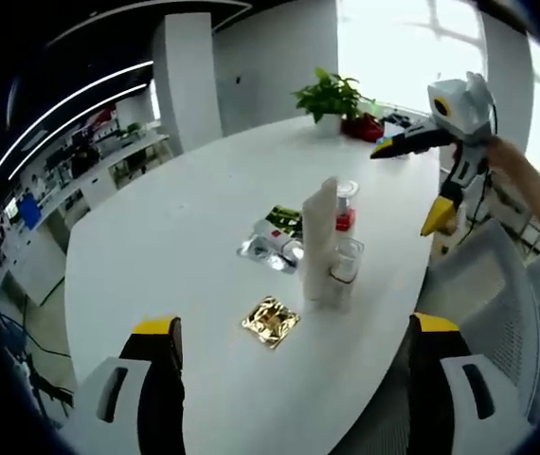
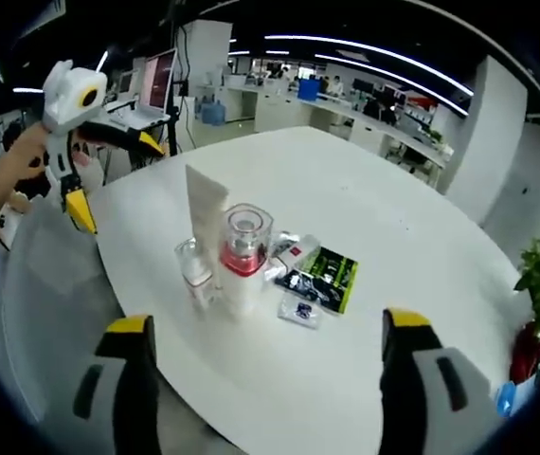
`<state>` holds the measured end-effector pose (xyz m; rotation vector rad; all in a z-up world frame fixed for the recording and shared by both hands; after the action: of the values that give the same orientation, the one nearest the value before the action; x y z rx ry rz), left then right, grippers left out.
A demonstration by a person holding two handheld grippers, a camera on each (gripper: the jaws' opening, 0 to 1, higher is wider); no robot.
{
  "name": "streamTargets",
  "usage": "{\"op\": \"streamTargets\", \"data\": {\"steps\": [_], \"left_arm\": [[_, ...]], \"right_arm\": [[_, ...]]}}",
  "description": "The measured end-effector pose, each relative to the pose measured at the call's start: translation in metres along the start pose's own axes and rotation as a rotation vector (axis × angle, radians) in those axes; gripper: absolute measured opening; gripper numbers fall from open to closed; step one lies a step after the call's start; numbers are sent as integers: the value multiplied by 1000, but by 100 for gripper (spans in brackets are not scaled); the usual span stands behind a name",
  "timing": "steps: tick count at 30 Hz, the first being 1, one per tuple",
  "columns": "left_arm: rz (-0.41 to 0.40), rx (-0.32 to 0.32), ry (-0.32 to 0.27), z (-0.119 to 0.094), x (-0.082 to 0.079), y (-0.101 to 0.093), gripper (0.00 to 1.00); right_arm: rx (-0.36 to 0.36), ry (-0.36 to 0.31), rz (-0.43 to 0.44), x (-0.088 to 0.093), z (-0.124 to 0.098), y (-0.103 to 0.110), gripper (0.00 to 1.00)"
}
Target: Arrange the skincare products in the storage area until every visible bottle or jar stands upright without overlapping.
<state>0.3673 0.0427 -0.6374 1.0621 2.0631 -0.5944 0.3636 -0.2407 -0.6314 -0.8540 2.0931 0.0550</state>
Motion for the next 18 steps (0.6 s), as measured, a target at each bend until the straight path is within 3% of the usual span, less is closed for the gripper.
{"op": "streamTargets", "data": {"steps": [18], "left_arm": [[8, 25, -1, 7, 1, 1, 97]], "right_arm": [[-27, 19, -62, -5, 15, -21, 100]]}}
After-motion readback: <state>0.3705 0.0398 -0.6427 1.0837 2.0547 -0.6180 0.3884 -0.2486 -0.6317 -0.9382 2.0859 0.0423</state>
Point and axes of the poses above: the point that each gripper's makers call its tool centre point, and the gripper's own axes: z roughly forward along the fingers, y roughly to its left, x roughly out of its underside, the point moved 8 cm from there along -z, roughly backward along the fingers, and after that the axes turned 8 degrees about x, right-handed, at the moved point
